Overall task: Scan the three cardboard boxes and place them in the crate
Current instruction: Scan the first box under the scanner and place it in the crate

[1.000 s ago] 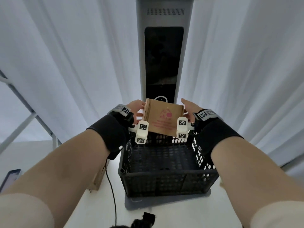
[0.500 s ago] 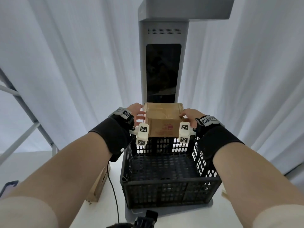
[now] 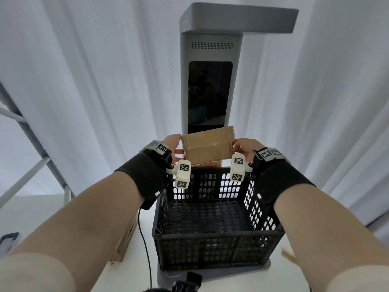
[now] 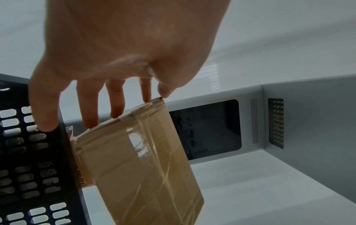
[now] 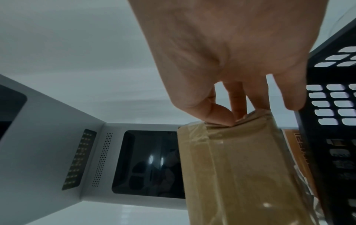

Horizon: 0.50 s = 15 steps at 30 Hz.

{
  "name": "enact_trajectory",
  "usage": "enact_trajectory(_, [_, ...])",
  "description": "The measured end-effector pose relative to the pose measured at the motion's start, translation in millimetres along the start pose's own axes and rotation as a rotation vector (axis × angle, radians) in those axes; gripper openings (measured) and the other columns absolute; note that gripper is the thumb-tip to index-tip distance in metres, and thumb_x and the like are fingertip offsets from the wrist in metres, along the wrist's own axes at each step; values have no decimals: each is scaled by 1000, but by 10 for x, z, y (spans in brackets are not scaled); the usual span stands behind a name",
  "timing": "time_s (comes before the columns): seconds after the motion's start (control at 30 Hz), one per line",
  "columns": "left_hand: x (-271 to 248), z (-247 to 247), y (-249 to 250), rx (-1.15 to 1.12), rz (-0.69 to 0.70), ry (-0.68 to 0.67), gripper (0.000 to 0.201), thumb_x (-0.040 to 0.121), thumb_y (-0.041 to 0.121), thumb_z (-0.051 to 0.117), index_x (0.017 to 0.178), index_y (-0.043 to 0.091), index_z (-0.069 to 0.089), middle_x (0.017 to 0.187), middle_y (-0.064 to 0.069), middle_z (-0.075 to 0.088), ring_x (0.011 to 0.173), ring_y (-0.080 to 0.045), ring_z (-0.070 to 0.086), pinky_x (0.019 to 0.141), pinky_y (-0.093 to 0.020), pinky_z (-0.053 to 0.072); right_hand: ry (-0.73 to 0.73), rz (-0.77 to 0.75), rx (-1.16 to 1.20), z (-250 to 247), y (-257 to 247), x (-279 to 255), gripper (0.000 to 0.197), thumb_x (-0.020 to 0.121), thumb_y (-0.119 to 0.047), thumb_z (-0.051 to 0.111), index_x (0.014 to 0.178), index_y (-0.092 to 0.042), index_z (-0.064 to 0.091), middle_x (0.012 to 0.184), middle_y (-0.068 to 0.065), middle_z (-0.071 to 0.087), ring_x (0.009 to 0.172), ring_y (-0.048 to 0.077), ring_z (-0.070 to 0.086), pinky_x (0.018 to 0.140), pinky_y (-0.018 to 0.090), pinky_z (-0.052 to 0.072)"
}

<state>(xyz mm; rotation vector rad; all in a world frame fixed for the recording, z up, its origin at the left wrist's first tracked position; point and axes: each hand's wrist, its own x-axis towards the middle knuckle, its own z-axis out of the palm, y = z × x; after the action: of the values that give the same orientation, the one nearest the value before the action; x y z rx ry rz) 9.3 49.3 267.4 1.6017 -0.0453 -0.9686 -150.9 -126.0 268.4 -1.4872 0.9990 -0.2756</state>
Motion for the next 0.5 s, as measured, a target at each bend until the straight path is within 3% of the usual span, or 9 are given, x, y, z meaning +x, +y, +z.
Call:
enact_trajectory(0.07, [-11,-26,12,-4,17,-13,40,103,39,41,139,22,46,106,-13,65,108,-42,64,87,-57,53,33,36,70,-19,-11,-41,20,77,6,44,76,-8,58,101,12,66,89,30,62,94,41,51])
enact_trajectory(0.17, [-36,-43,22,-4,36,-13,31,101,33,45,127,17,51,100,-11,65,101,-38,64,98,-56,47,24,51,130,-22,12,-57,14,76,-12,45,83,-8,57,97,10,72,86,29,62,95,43,48])
enact_trajectory(0.23, [-49,-46,22,5,53,-28,22,98,27,49,117,18,58,97,-9,66,93,-34,64,98,-52,48,13,30,124,-23,20,-12,25,90,-27,45,87,-9,62,98,8,71,91,25,62,103,44,46])
enact_trajectory(0.3, [-79,-34,26,9,69,-43,19,98,26,50,112,20,61,97,-7,66,88,-32,65,90,-47,51,7,19,95,-21,27,15,38,95,-42,45,91,-10,66,101,7,71,105,26,62,108,49,43])
enact_trajectory(0.4, [-75,-20,20,-2,64,-40,22,96,22,49,113,21,63,95,-4,66,85,-30,64,84,-45,50,-12,40,44,-42,33,20,54,94,-58,41,91,-10,66,109,9,68,114,27,58,109,49,42])
enact_trajectory(0.5, [-92,4,13,-16,73,-14,16,92,15,46,97,18,62,87,-3,64,79,-27,62,95,-44,50,-23,23,39,-76,41,77,63,82,-68,49,103,-12,68,107,7,71,111,26,60,105,49,45])
